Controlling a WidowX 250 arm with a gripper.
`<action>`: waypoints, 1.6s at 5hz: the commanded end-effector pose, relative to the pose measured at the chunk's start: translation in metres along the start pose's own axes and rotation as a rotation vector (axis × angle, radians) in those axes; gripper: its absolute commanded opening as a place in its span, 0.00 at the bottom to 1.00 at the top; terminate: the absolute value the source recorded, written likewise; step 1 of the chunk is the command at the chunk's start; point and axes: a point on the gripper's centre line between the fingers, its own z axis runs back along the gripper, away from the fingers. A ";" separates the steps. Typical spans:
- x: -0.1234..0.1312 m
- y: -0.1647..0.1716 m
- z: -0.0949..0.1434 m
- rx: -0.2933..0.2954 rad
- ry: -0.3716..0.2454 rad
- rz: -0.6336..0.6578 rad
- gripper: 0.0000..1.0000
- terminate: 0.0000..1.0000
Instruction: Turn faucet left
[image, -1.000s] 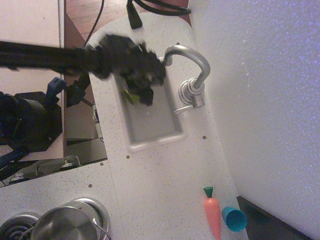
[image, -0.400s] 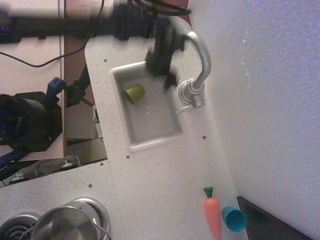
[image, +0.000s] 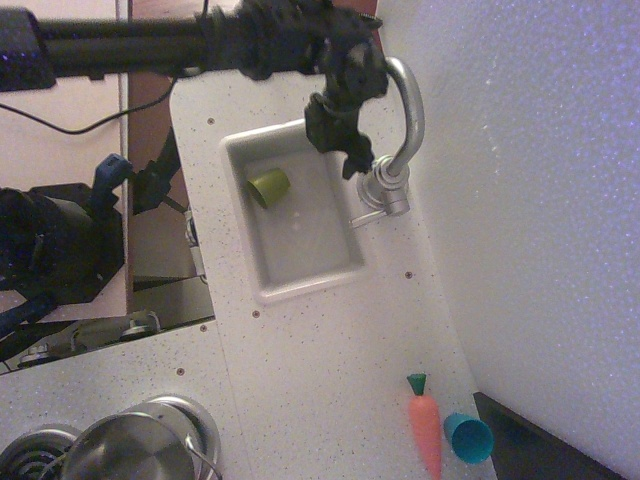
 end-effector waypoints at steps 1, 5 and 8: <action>0.053 0.017 0.044 -0.248 0.123 -0.050 1.00 0.00; 0.096 0.057 0.030 -0.449 0.144 -0.229 1.00 0.00; 0.096 0.057 0.030 -0.449 0.144 -0.229 1.00 1.00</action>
